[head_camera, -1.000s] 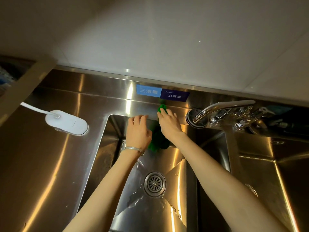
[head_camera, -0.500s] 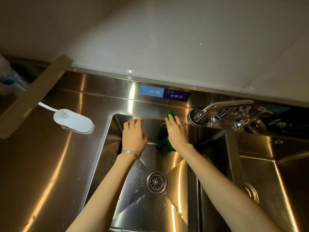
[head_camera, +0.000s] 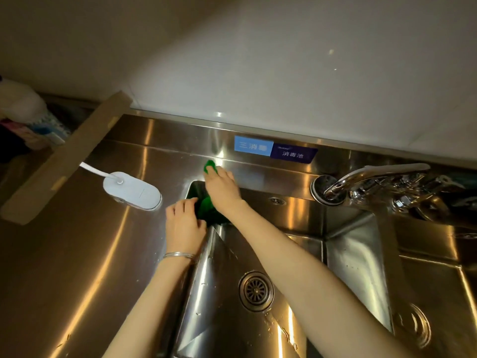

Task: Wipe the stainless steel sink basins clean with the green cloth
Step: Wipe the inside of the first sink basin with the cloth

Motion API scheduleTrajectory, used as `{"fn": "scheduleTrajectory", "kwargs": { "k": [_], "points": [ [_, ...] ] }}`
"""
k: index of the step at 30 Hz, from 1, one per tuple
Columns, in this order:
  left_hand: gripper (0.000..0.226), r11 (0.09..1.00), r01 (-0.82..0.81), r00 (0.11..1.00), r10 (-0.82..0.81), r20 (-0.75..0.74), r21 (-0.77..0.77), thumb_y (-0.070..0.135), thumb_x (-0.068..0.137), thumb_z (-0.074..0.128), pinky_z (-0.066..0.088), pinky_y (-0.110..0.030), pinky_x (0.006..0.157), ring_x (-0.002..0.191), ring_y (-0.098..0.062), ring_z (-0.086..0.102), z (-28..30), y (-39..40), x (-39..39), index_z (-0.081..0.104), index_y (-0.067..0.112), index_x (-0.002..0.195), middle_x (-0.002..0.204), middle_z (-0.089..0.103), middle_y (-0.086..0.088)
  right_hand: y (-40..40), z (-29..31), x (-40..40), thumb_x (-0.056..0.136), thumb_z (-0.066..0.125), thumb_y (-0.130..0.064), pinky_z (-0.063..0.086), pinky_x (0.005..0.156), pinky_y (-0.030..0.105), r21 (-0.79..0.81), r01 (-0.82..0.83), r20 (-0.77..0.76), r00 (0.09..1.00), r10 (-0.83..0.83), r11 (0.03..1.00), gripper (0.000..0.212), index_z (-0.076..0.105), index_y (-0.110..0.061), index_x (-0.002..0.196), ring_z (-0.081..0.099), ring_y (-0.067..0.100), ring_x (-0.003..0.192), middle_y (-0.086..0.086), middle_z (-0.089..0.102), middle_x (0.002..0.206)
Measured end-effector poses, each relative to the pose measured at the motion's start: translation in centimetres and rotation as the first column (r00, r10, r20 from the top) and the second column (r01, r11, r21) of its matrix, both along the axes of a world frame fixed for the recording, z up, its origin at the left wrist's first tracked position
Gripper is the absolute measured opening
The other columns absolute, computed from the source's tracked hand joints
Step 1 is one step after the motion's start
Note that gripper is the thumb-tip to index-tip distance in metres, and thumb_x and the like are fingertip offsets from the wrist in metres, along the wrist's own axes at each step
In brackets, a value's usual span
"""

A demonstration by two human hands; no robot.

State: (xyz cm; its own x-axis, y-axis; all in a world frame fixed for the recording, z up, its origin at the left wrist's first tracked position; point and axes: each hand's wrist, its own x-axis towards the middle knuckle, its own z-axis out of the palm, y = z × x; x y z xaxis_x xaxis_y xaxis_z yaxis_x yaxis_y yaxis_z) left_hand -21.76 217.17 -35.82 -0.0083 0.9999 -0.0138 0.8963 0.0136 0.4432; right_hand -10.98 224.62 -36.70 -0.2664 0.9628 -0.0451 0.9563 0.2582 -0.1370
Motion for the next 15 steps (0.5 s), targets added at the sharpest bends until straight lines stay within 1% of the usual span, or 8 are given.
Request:
{"fn": "scheduleTrajectory", "kwargs": {
  "k": [2,4,6,8,10,11,13,15],
  "points": [
    [0.048,1.000,0.027,1.000,-0.027,0.010,0.011,0.000,0.076,0.059,0.034,-0.041,0.097,0.110,-0.039,0.041,0.3,-0.3,0.4,0.053,0.001,0.124,0.120,0.055,-0.020,-1.4,-0.1,3.0,0.088,0.051,0.000,0.026,0.108,0.039,-0.033,0.146,-0.043,0.988,-0.147,0.989,0.060,0.029,-0.003,0.143,0.024,0.029,0.137,0.012,0.024,0.152],
    [0.047,0.998,0.056,0.998,-0.056,0.023,0.008,0.000,0.076,0.060,0.036,-0.043,0.098,0.111,-0.039,0.042,0.5,-0.5,1.0,0.054,0.001,0.123,0.120,0.056,-0.020,-2.8,-0.4,6.2,0.091,0.045,0.001,0.022,0.111,0.041,-0.054,0.298,-0.062,0.952,-0.301,0.953,0.058,0.026,-0.006,0.145,0.019,0.029,0.140,0.010,0.020,0.155],
    [0.046,0.997,0.071,0.997,-0.071,0.037,0.011,-0.001,0.076,0.061,0.038,-0.044,0.096,0.110,-0.039,0.044,0.7,-1.0,1.6,0.055,0.002,0.121,0.119,0.057,-0.020,-3.6,-0.3,7.8,0.092,0.044,-0.001,0.022,0.111,0.041,-0.060,0.367,-0.047,0.928,-0.370,0.928,0.057,0.026,-0.007,0.146,0.019,0.029,0.141,0.010,0.020,0.155],
    [0.046,0.995,0.090,0.995,-0.092,0.048,0.038,-0.003,0.072,0.063,0.040,-0.044,0.094,0.106,-0.040,0.046,0.8,-1.8,1.7,0.057,0.001,0.118,0.114,0.059,-0.020,-3.5,0.0,7.4,0.091,0.043,0.003,0.023,0.109,0.040,-0.059,0.309,-0.058,0.948,-0.312,0.949,0.057,0.028,-0.007,0.145,0.020,0.029,0.140,0.009,0.021,0.155],
    [0.047,0.996,0.076,0.995,-0.079,0.058,0.054,-0.004,0.072,0.062,0.039,-0.042,0.095,0.107,-0.038,0.046,1.0,-2.6,1.1,0.058,0.001,0.118,0.114,0.059,-0.018,-3.2,0.5,6.2,0.087,0.042,0.012,0.024,0.106,0.040,-0.077,0.141,-0.122,0.981,-0.150,0.987,0.059,0.035,-0.007,0.142,0.024,0.028,0.137,0.006,0.028,0.152],
    [0.047,0.996,0.061,0.996,-0.065,0.060,0.058,-0.004,0.072,0.061,0.039,-0.041,0.096,0.108,-0.038,0.045,1.1,-3.1,0.6,0.057,0.002,0.119,0.115,0.059,-0.017,-3.3,0.7,5.6,0.086,0.040,0.015,0.024,0.106,0.040,-0.082,0.063,-0.160,0.984,-0.076,0.995,0.059,0.038,-0.008,0.141,0.027,0.028,0.135,0.006,0.031,0.150],
    [0.047,0.997,0.037,0.998,-0.041,0.048,0.069,-0.004,0.073,0.060,0.037,-0.040,0.097,0.110,-0.036,0.044,1.5,-4.2,-0.7,0.057,0.003,0.119,0.116,0.058,-0.016,-3.4,0.8,5.0,0.087,0.036,0.016,0.024,0.105,0.041,-0.089,-0.033,-0.222,0.975,0.013,0.995,0.058,0.042,-0.008,0.139,0.030,0.029,0.133,0.006,0.036,0.148],
    [0.046,0.997,0.020,0.999,-0.022,0.027,0.075,-0.004,0.073,0.059,0.036,-0.040,0.098,0.111,-0.034,0.043,1.6,-5.5,-2.3,0.057,0.005,0.119,0.116,0.058,-0.014,-3.4,0.7,4.3,0.088,0.033,0.016,0.022,0.107,0.041,-0.107,-0.114,-0.241,0.967,0.086,0.988,0.058,0.039,-0.009,0.141,0.027,0.029,0.136,0.006,0.033,0.150]
  ]
}}
